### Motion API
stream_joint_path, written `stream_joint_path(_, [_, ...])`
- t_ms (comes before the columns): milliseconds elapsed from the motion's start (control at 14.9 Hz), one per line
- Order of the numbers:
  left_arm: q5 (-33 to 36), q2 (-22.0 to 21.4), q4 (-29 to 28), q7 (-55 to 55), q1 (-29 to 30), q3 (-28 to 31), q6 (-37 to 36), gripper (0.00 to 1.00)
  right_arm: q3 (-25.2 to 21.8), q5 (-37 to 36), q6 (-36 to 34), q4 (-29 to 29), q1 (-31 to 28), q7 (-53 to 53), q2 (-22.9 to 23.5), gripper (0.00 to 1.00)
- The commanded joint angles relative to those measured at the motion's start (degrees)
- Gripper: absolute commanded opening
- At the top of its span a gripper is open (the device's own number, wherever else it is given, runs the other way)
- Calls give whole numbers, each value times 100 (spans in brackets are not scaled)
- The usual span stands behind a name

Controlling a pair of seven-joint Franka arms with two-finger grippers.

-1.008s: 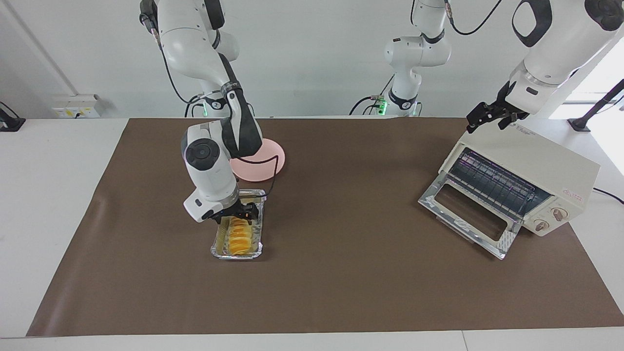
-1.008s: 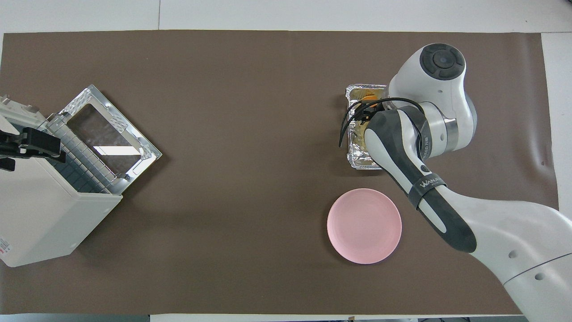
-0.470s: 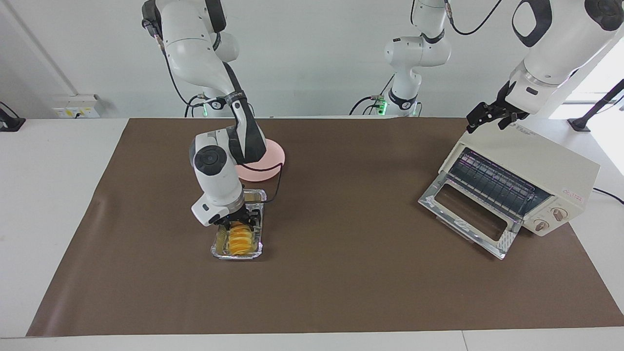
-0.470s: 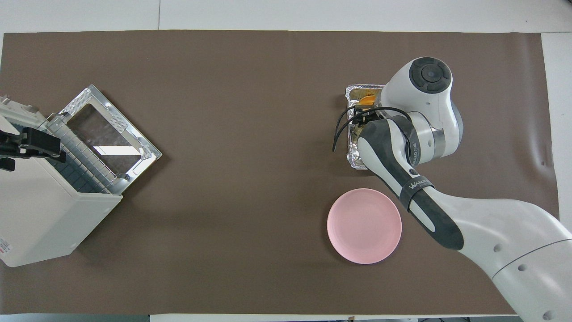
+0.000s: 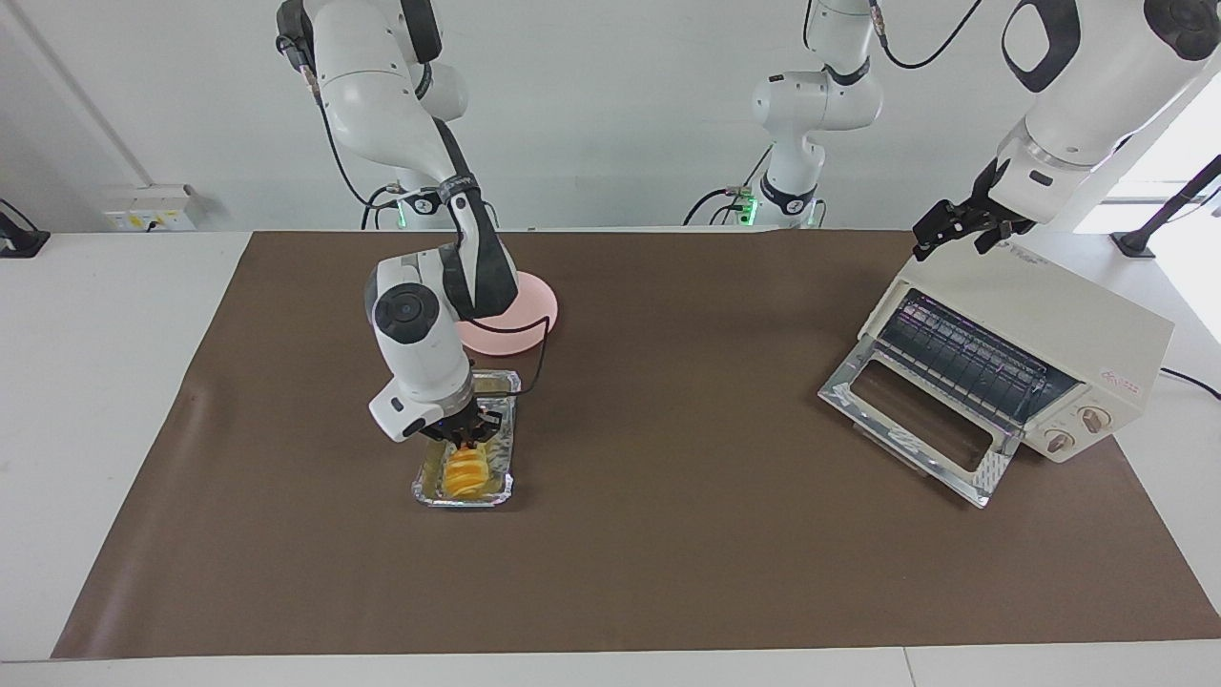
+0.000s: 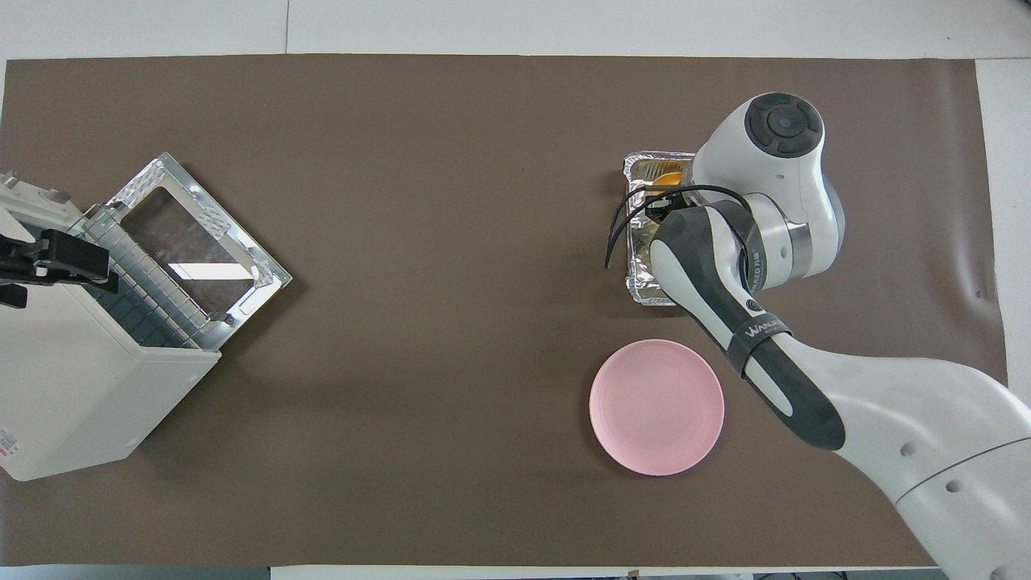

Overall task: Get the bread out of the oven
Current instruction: 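Lift the bread and lower it onto the pink plate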

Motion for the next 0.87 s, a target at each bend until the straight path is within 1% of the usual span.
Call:
stream_joint_path(0, [64,-88,-39,18,28,-20,42,100,42,-14,-333,65,-70,44,-225,0])
stream_joint_path(269, [64,-88,-39,18,19,-20,42,100,50,38,-789,65,-61,44,-620,0])
stream_joint_path(403, [64,-88,-39,27,28,-20,42,100,59,74,-1184,38,-18,61,-945,0])
stream_joint_path(538, [64,-88,-39,18,28,-20,42,100,77,100,-1623,-110,26,123,-1331,0])
stream_joint_path(672, [64,-88,-39,18,28,-20,42,100,94,310,-1932,-391,149,158,-1718,0])
stream_joint_path(806, [64,-88,-39,18,28,-20,42,100,94,425,-1829,-1135,246,246,-2314,0])
